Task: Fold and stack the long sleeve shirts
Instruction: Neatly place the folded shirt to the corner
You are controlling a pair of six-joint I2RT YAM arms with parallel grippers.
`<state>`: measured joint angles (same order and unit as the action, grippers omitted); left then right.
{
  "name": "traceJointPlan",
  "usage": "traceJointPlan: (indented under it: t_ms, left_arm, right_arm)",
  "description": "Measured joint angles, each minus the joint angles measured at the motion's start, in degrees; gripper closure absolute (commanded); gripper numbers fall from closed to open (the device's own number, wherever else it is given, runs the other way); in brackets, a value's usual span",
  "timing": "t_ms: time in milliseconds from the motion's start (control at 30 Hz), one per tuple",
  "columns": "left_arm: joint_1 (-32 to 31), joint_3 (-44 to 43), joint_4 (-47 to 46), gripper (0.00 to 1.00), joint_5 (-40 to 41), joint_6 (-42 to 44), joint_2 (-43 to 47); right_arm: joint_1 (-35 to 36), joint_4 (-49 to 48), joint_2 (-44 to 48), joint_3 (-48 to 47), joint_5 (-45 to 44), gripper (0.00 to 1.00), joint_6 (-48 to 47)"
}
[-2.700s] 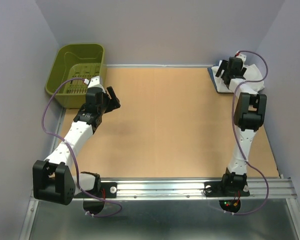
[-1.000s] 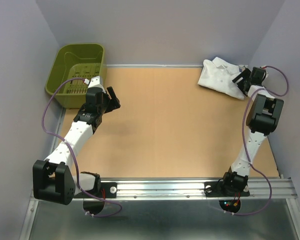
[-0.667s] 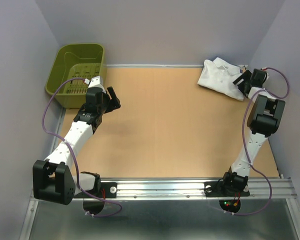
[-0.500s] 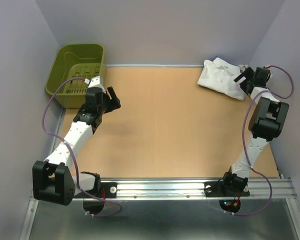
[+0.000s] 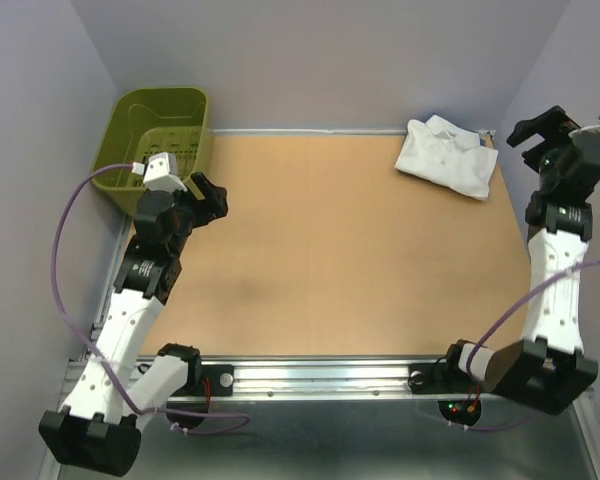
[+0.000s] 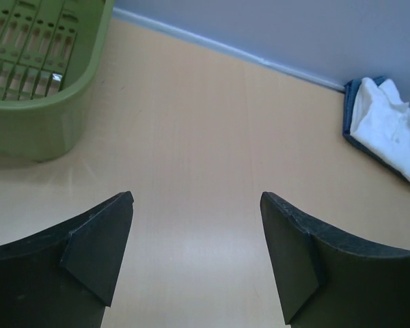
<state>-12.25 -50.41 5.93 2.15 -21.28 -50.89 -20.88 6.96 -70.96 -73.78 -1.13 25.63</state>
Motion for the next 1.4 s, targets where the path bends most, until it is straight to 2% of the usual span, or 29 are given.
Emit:
traceJointPlan:
  t_ms: [200, 400, 533, 733, 933, 1133, 1400]
  left_arm:
    - [0.00, -5.18, 8.52, 0.04, 5.57, 2.34, 10.45]
    - [0.00, -13.00, 17.14, 0.01, 15.61, 5.51, 20.94]
    - [0.00, -13.97, 18.69, 0.01, 21.59, 6.43, 28.06]
    - [0.00, -5.75, 18.99, 0.01, 24.81, 5.97, 34.38]
    - [-0.11, 4.87, 18.47, 0.01, 24.70, 4.37, 38.73]
    - [-0.13, 8.52, 13.88, 0.01, 25.73, 4.02, 45.29]
    - [-0.13, 15.56, 9.51, 0.01, 27.02, 3.96, 50.47]
  right_arm:
    - [1.70, 6.03, 20.94, 2.78, -4.96, 0.00, -3.28]
    - [14.12, 7.54, 35.78, 3.89, -13.81, 0.00, -7.21]
    - [20.79, 8.31, 41.66, 8.07, -18.78, 0.00, -9.53]
    - [25.38, 10.23, 49.86, 18.67, -23.15, 0.00, -12.28]
    - [25.53, 11.61, 56.13, 27.76, -22.99, 0.00, -13.07]
    - [25.66, 12.33, 56.59, 31.52, -21.70, 0.00, -12.94]
    - [25.81, 11.91, 56.63, 31.85, -20.85, 0.00, -12.72]
